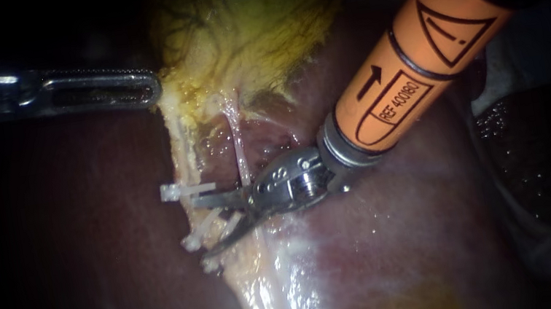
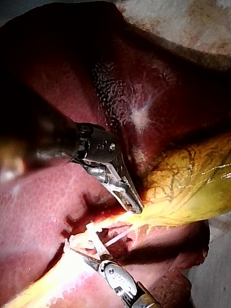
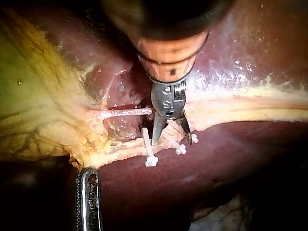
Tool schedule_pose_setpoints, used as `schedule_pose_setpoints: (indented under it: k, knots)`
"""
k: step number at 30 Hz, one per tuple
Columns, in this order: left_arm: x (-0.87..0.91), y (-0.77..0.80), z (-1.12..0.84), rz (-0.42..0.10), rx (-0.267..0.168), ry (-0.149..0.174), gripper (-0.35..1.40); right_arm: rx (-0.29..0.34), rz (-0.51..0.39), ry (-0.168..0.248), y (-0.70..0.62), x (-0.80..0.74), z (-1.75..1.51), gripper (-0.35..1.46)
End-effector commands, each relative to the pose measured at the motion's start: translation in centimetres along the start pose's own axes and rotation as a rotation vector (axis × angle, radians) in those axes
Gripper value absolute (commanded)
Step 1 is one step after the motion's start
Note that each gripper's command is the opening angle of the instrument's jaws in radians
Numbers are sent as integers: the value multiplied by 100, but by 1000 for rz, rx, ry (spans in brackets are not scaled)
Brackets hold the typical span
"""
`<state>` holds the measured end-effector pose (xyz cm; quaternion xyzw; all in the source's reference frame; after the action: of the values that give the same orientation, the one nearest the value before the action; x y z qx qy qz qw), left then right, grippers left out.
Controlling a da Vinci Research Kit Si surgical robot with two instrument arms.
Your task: Go to the cutting position left tube
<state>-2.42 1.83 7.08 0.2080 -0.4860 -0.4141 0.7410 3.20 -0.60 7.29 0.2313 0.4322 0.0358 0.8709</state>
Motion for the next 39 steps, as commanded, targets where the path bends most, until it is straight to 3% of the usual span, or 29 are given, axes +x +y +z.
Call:
schedule_pose_setpoints:
  k: [1, 9, 18, 28, 39]
  knots:
    - [0, 0, 0, 0, 1, 0, -35, 2, 0, 0, -1, 0, -3, 122]
    - [1, 2, -1, 0, 1, 1, -35, 21, 27, 8, -5, 15, -42, 120]
    - [1, 5, -1, 1, -1, 0, -35, 47, 51, 14, -11, 4, -88, 117]
    - [2, 5, -2, 1, -1, 0, -35, 75, 114, 15, -7, -1, -92, 114]
    - [2, 5, -1, 1, -1, 0, -35, 137, 201, 34, 15, -22, -83, 114]
